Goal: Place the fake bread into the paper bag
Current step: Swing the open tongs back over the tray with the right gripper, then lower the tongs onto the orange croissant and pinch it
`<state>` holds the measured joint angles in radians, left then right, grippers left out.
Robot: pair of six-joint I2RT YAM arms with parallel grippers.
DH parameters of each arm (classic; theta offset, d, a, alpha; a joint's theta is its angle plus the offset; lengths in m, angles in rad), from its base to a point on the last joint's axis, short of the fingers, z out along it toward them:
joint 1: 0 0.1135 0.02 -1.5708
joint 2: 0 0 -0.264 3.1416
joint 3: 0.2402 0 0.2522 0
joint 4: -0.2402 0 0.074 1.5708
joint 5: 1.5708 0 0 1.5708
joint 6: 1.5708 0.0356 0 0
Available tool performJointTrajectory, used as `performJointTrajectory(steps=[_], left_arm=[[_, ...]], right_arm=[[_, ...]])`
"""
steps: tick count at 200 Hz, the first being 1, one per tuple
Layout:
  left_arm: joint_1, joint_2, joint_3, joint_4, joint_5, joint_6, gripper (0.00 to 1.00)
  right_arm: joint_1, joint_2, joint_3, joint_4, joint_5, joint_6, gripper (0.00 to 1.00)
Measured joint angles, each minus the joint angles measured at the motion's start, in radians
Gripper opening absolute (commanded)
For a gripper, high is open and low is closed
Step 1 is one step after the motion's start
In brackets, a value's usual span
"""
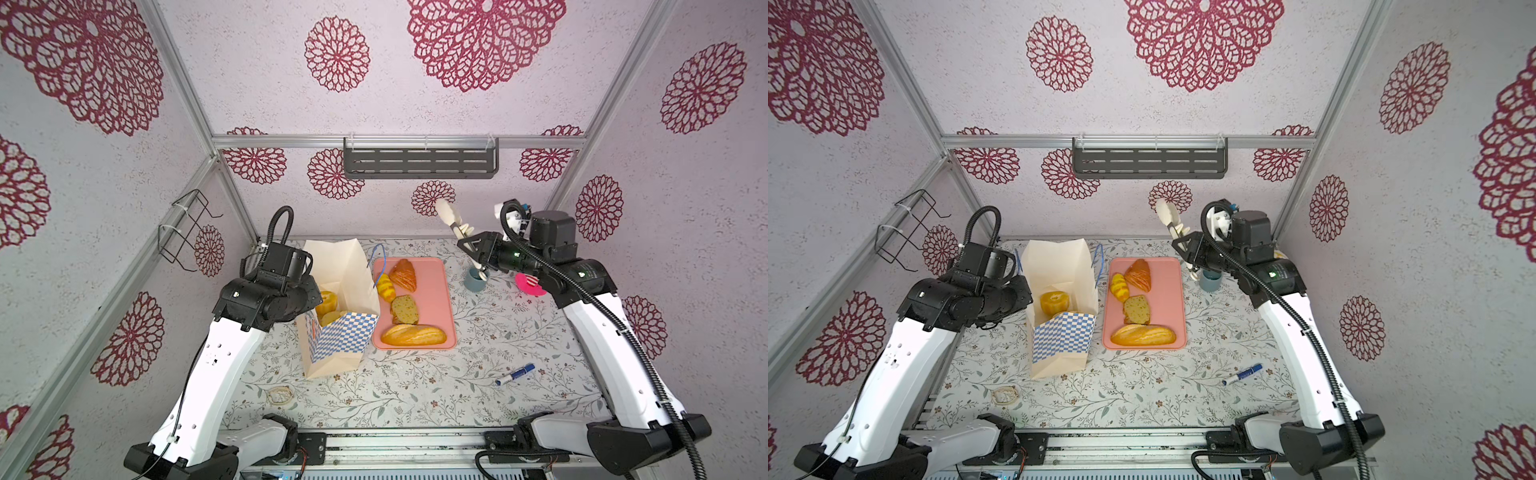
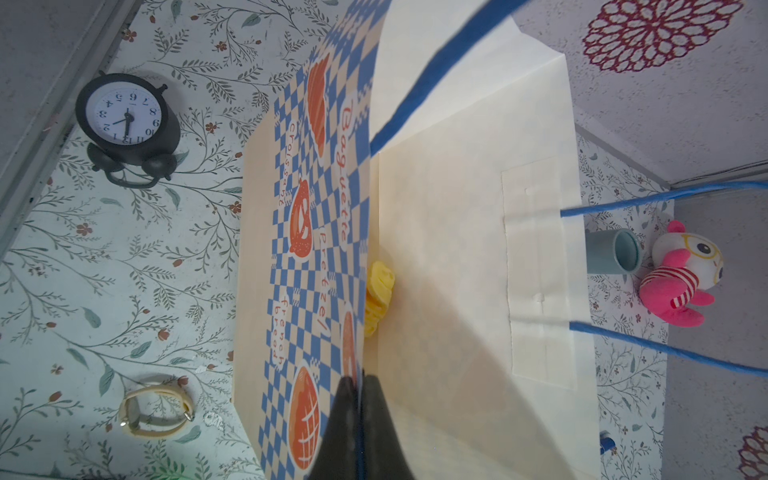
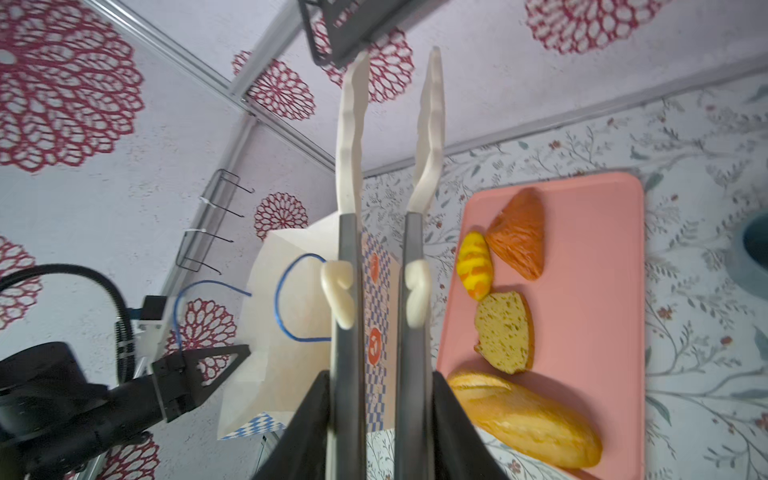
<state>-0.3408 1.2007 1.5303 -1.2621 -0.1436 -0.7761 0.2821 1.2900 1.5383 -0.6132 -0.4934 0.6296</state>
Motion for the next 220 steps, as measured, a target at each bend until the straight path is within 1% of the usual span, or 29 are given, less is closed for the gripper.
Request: performJointTrajectory(steps=[45, 72, 90, 150, 220], left_arm=[[0.000, -0.005, -0.008, 0.002, 0.003, 0.000, 0.00], [-0.001, -0.005, -0.009, 0.005, 0.003, 0.000, 0.00], [-0.001, -0.005, -0.009, 0.006, 0.003, 0.000, 0.00], [-0.002, -0.005, -0.013, 0.009, 0.003, 0.000, 0.00], [-0.002, -0.005, -0.013, 0.009, -0.002, -0.002, 0.00]], right_arm=[[-0.021, 0.078, -0.245, 0.045, -0.036, 0.002, 0.36], [-0.021, 0.139, -0.323, 0.089, -0.066, 0.005, 0.37], [-0.021, 0.178, -0.351, 0.135, -0.089, 0.020, 0.39], [-0.019, 0.323, -0.352, 0.234, -0.125, 0.027, 0.44], [-0.013, 0.499, -0.235, 0.234, -0.141, 0.006, 0.47]])
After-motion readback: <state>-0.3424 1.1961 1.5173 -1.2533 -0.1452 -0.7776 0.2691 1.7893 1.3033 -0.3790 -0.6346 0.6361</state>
